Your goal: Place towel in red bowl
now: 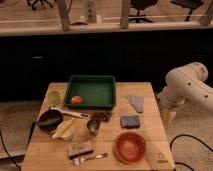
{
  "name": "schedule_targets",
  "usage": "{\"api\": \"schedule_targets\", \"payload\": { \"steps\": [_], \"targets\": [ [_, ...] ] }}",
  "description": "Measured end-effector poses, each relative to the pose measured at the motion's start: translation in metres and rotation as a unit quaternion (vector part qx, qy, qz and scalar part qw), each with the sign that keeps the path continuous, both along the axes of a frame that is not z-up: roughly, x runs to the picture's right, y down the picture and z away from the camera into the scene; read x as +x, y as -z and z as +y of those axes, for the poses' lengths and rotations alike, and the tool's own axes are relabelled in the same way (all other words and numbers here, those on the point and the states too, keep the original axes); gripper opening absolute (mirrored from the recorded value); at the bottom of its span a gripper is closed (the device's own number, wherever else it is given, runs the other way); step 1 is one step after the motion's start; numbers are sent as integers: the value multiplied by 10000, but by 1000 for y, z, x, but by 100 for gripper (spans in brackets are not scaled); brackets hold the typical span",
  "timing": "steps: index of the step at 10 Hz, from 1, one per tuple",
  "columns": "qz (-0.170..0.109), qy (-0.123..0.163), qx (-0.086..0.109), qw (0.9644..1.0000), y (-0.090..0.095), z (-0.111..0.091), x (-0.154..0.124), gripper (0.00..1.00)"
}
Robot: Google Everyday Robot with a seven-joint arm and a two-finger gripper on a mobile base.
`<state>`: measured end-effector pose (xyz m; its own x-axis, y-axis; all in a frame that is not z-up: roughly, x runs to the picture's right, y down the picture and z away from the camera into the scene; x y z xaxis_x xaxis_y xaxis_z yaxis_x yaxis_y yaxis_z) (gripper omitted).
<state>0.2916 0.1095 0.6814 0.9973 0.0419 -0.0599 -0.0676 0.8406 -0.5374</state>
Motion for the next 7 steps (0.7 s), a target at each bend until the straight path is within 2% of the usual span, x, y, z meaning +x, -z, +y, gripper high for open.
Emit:
{"api": "schedule_targets", "payload": {
  "steps": [2, 5, 7],
  "targets": [
    [-30, 74, 28, 10000, -7, 0, -1, 80],
    [-189, 297, 77, 9994, -41, -5, -13, 80],
    [-227, 368, 99, 9990, -44, -4, -13, 80]
  ]
}}
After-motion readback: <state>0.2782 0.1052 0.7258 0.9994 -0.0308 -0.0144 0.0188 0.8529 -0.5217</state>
